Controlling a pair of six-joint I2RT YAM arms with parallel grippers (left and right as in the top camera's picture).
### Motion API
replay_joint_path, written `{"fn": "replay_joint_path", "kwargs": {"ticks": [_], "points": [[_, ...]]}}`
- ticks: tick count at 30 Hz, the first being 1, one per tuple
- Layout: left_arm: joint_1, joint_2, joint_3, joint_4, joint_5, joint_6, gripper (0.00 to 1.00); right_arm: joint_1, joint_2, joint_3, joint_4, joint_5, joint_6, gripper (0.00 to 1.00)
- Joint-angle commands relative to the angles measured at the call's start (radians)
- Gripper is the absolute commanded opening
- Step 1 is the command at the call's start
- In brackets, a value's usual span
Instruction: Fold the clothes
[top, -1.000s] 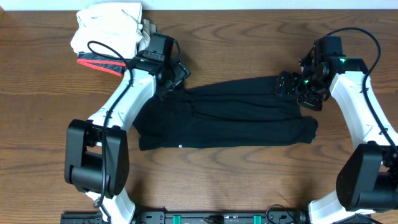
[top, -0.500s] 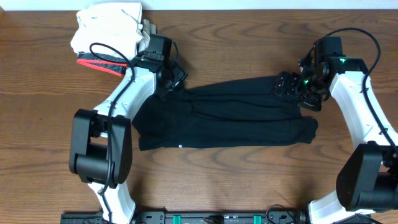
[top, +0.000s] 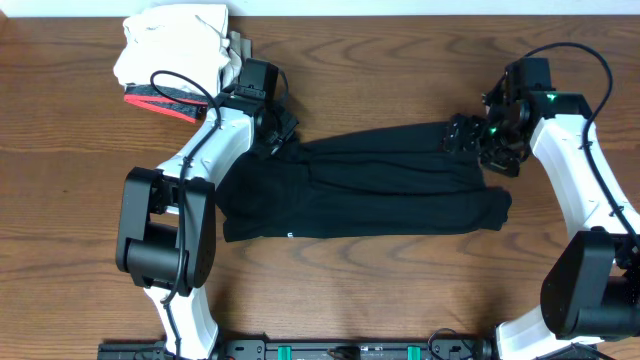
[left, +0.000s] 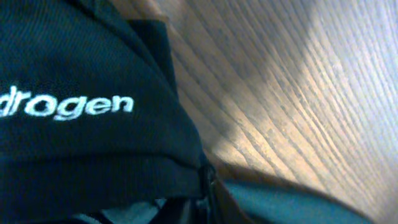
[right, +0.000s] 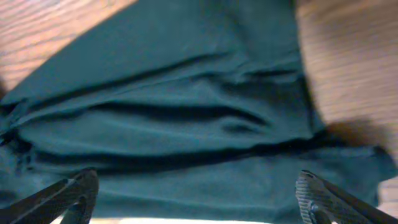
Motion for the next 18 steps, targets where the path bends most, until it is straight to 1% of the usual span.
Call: {"fn": "replay_joint_path", "kwargs": {"ticks": [1, 6, 8, 14, 18], "points": [[0.004, 0.000, 0.020, 0.001, -0.005, 0.006, 0.06, -0.013, 0.007, 0.014, 0.031, 0.065, -0.002, 0.99], [0.004, 0.000, 0.019, -0.007, -0.005, 0.006, 0.06, -0.039, 0.007, 0.014, 0.119, 0.042, 0.032, 0.99], [0.004, 0.000, 0.019, -0.015, -0.005, 0.006, 0.06, -0.044, 0.012, 0.014, 0.130, 0.046, 0.053, 0.99], [0.004, 0.000, 0.019, -0.026, -0.004, 0.028, 0.06, -0.079, 0.067, 0.014, 0.095, 0.163, 0.179, 0.99], [0.004, 0.000, 0.019, -0.027, -0.004, 0.049, 0.06, -0.114, 0.105, 0.014, 0.096, 0.163, 0.183, 0.99]]}}
